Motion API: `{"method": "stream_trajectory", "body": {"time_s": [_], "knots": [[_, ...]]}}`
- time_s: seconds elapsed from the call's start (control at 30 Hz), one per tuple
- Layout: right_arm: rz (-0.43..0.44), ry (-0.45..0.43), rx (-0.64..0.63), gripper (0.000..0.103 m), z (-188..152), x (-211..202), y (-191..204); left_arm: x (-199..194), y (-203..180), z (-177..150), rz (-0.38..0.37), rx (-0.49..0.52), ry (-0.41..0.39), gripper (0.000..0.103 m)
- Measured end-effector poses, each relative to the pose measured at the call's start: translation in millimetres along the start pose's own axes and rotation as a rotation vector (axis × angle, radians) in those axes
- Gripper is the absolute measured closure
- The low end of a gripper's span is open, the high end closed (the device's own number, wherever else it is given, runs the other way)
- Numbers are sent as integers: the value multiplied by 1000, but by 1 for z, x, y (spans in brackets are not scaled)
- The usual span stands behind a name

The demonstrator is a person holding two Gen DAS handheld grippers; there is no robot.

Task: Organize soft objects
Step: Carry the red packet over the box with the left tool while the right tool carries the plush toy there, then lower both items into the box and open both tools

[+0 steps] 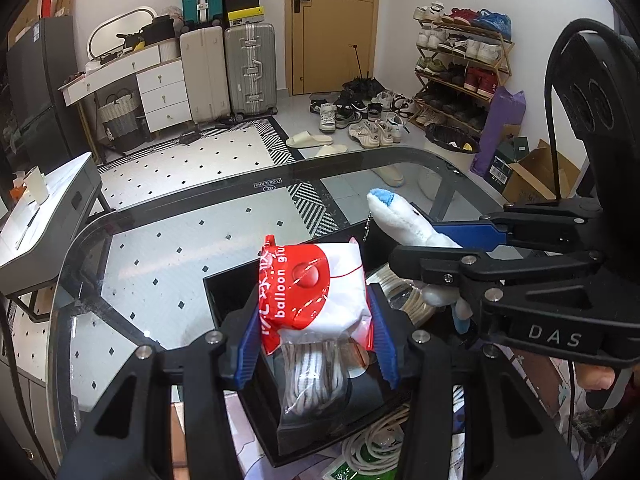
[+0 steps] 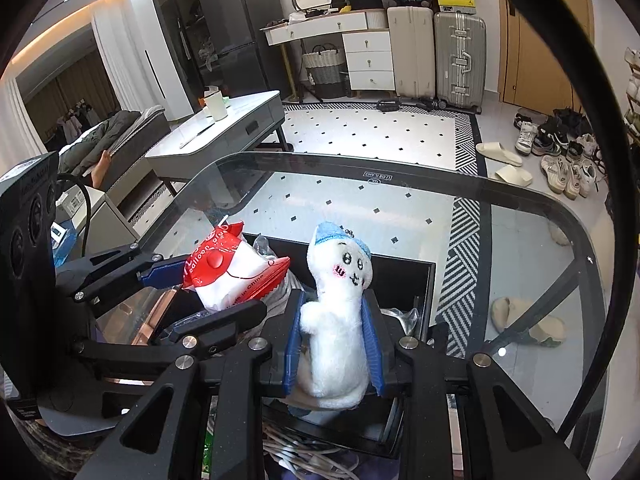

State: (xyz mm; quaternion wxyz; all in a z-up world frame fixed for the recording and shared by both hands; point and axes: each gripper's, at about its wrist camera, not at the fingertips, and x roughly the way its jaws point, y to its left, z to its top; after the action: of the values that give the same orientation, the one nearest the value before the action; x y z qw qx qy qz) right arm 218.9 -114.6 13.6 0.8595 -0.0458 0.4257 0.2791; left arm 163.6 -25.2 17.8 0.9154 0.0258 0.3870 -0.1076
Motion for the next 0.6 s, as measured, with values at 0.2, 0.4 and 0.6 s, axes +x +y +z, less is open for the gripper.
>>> {"method": "stream_trajectory", "body": {"time_s": [0.2,0.4,0.6], "knots": [[10,17,21,76,-3,13,-5,8,-2,-2,-3,4,23,56],[17,24,39,75,-1,18,-8,10,-2,-2,-14,4,32,55],[8,8,48,61,-2,10,-5,10,-4,-3,-16,22,59,42]]}}
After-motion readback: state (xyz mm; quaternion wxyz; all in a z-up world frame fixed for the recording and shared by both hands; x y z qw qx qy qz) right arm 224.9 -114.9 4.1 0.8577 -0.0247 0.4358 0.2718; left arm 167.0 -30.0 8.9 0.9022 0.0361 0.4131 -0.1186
